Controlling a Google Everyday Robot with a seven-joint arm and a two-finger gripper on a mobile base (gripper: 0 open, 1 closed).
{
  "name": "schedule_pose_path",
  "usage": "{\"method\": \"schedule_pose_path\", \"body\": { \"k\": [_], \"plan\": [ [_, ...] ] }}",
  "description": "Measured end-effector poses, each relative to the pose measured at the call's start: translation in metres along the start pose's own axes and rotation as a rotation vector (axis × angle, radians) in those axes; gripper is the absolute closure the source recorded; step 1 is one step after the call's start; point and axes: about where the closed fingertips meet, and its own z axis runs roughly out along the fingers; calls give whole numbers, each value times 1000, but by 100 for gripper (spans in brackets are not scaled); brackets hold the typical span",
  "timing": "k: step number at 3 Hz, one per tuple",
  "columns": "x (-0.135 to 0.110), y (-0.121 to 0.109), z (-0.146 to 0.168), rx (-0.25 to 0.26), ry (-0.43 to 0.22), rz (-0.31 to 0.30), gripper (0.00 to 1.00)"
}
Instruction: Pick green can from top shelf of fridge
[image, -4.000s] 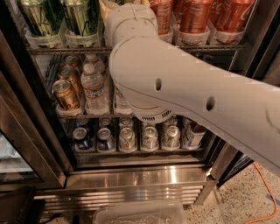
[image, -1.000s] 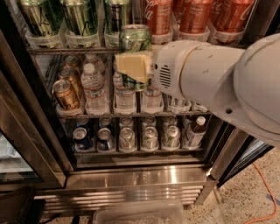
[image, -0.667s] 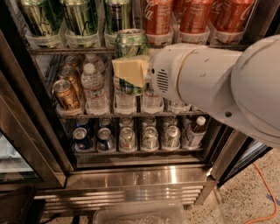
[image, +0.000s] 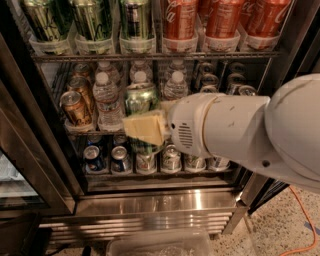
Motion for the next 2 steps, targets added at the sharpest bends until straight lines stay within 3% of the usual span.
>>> {"method": "schedule_pose_path", "body": {
  "k": [1,2],
  "plan": [
    [16,36,7,-102,54,-21,100],
    [16,38,7,-108,57,-24,100]
  ]
}}
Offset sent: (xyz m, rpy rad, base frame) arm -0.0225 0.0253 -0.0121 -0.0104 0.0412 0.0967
